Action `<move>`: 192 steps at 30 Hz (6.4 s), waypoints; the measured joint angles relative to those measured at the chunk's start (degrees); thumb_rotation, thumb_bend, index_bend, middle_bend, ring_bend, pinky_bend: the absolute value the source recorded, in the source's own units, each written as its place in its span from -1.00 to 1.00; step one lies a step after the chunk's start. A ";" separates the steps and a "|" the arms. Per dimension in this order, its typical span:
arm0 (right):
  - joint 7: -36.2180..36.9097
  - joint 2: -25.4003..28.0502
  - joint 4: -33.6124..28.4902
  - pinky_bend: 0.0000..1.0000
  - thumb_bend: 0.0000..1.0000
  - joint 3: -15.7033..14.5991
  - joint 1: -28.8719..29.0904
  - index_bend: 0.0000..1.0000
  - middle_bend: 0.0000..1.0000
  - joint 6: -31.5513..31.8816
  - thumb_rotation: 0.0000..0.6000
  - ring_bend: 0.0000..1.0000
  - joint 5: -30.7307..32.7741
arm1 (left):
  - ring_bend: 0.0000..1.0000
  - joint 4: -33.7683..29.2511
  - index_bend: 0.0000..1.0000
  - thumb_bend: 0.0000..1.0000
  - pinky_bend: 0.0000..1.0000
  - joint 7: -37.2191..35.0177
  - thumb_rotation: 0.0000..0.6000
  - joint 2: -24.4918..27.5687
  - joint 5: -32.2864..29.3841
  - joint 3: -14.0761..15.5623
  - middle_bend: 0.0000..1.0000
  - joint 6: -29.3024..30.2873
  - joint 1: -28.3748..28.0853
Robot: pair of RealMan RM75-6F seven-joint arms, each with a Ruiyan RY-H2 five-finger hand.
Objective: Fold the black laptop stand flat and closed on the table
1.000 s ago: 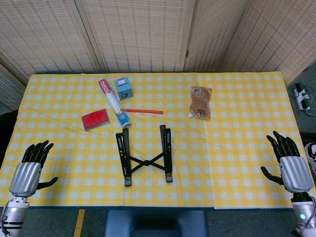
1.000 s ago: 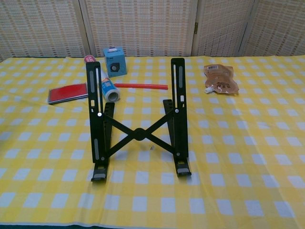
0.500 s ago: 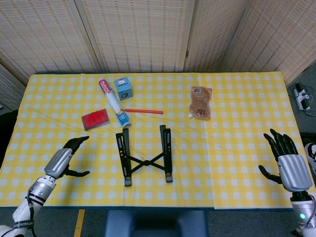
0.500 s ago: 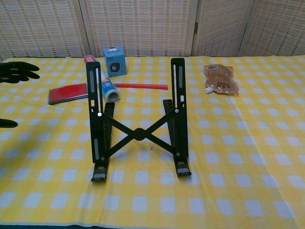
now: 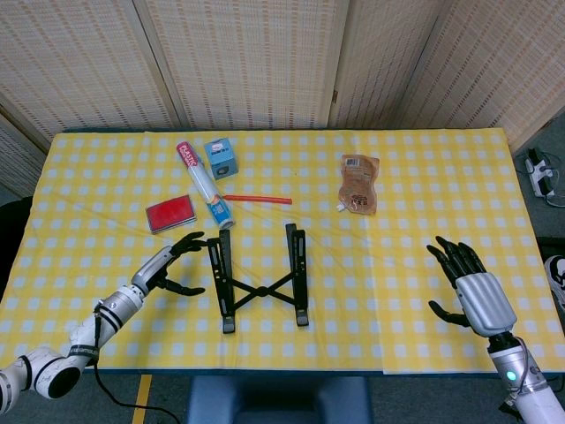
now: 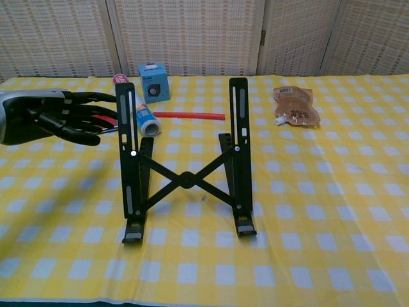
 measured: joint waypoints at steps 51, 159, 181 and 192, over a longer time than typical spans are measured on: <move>63.02 -15.25 8.06 -0.92 -0.42 -4.04 26.98 -1.00 -0.74 -11.97 1.00 -0.68 -13.61 | 0.21 5.22 0.03 -0.79 -0.29 -41.77 1.00 1.70 31.59 20.04 0.28 31.97 -9.25; 81.46 -13.25 6.41 -0.82 -0.42 -14.33 23.76 -0.96 -0.75 3.62 1.00 -0.69 -12.53 | -0.39 0.60 -0.17 -0.62 -0.64 29.72 1.00 -9.33 6.21 16.05 -0.24 17.79 -3.51; 83.52 -14.80 8.30 -0.83 -0.42 -13.75 23.50 -0.96 -0.75 2.49 1.00 -0.70 -12.36 | -0.26 5.30 0.10 -0.50 -0.58 42.39 1.00 -17.02 0.42 12.88 -0.13 20.06 2.32; 83.71 -15.17 8.55 -0.83 -0.42 -13.78 23.19 -0.96 -0.75 2.37 1.00 -0.70 -12.31 | -0.26 4.62 0.12 -0.36 -0.59 41.81 1.00 -18.11 0.34 12.45 -0.13 19.58 3.59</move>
